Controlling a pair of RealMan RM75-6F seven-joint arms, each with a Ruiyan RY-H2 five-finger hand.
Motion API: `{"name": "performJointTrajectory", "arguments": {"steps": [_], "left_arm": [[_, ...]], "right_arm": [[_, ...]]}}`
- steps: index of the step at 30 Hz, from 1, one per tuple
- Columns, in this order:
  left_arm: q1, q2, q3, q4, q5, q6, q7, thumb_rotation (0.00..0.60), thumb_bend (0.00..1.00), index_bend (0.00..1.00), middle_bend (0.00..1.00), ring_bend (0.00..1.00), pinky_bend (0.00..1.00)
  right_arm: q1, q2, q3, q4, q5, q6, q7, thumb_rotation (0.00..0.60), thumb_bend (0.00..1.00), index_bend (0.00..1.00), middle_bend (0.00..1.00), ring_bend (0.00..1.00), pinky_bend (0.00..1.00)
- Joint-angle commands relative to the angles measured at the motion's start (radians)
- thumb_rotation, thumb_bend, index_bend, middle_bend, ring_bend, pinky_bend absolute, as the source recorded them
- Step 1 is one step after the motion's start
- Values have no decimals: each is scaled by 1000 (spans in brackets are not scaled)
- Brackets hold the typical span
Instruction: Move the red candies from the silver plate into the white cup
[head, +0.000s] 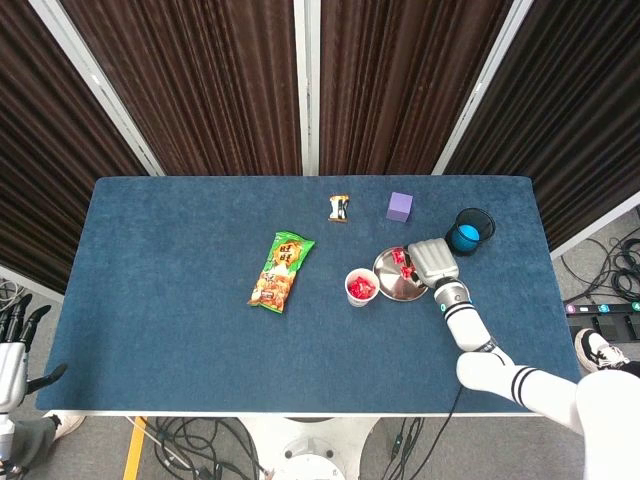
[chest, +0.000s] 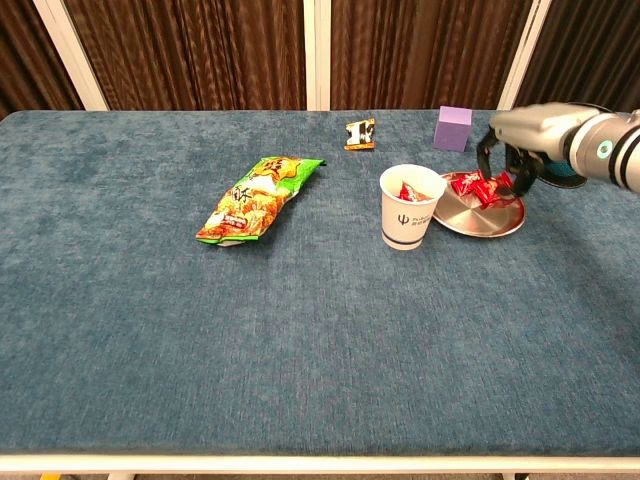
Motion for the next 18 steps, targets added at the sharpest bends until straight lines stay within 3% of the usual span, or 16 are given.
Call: {"name": "performJointTrajectory", "arguments": {"steps": [1,7,18], "left_arm": [[-1,0,-1,-1,1,0,1,600,0,206,120,99,116],[1,1,0,-5,2,4,3,600,0,206,120,99,116],[5,-3,3,2,2,7,-5,600,0,206,120,99,116]], "right_arm": [[-30,109,40,-187,-124,100,77,600,388,586,993,938,1000],[-44,174,41,-339,-236,145,116,600,386,588,993,937,1000],[-1,80,15,-280,-191,83,65,600,381,557,993,937,1000]]}}
